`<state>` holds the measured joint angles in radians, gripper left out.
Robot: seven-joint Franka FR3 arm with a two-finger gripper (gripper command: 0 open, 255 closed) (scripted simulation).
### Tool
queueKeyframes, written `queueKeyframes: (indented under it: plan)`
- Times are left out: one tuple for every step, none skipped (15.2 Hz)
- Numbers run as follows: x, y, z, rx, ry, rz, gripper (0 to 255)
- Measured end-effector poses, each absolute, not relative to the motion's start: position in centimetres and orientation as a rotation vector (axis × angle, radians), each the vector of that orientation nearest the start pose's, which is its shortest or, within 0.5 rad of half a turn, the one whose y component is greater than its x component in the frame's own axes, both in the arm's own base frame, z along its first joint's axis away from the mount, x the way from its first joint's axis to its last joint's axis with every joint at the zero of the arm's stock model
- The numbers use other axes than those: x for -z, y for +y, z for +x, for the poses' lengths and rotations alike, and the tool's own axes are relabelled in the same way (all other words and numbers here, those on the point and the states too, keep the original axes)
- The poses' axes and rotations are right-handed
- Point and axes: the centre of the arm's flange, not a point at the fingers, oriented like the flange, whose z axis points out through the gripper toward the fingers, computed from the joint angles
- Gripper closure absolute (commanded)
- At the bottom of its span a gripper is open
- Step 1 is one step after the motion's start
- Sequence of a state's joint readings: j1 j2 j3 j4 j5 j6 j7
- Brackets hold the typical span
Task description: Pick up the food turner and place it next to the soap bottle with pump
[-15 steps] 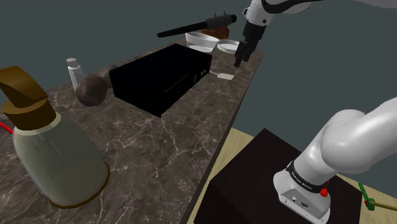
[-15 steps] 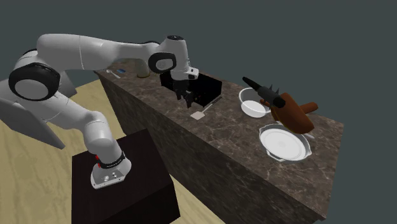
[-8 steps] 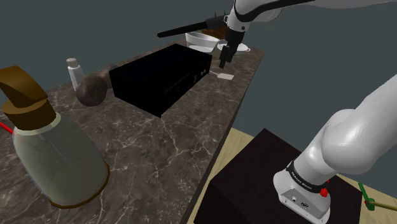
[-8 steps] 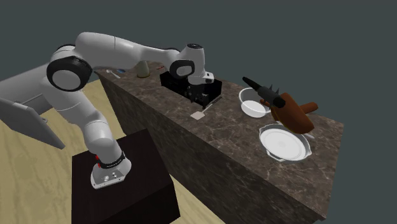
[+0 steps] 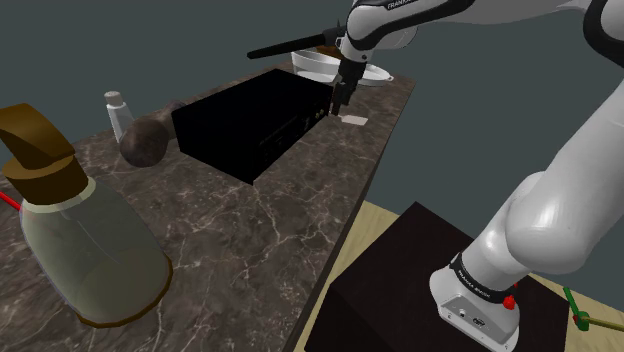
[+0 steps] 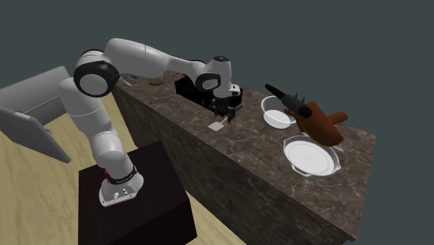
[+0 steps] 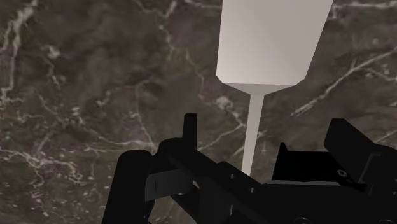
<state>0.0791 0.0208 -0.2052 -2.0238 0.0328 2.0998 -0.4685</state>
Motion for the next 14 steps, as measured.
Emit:
queueKeyframes:
  plan:
    - [-43.8, -6.9, 55.8, 0.094, -0.51, -3.091, 0]
    - [-43.3, -6.9, 55.9, 0.094, -0.51, -3.091, 0]
    - [-42.8, -6.9, 55.9, 0.094, -0.51, -3.091, 0]
    - [-42.6, -6.9, 55.9, 0.094, -0.51, -3.091, 0]
    - [-42.6, -6.9, 55.9, 0.095, -0.51, -3.091, 0]
    - [-42.5, -6.9, 55.9, 0.095, -0.51, -3.091, 0]
    - [-42.5, -6.9, 55.9, 0.095, -0.51, -3.091, 0]
    - [-42.5, -6.9, 55.9, 0.095, -0.51, -3.091, 0]
    - [-42.5, -6.9, 55.9, 0.095, -0.51, -3.091, 0]
    - [-42.5, -6.9, 55.9, 0.095, -0.51, -3.091, 255]
    - [-42.6, -6.8, 55.9, 0.1, -0.511, -3.091, 255]
    - [-42.9, -6.5, 55.9, 0.104, -0.518, -3.087, 255]
    - [-43.0, -6.4, 56.0, 0.106, -0.521, -3.086, 255]
    - [-43.1, -6.3, 56.0, 0.109, -0.522, -3.086, 255]
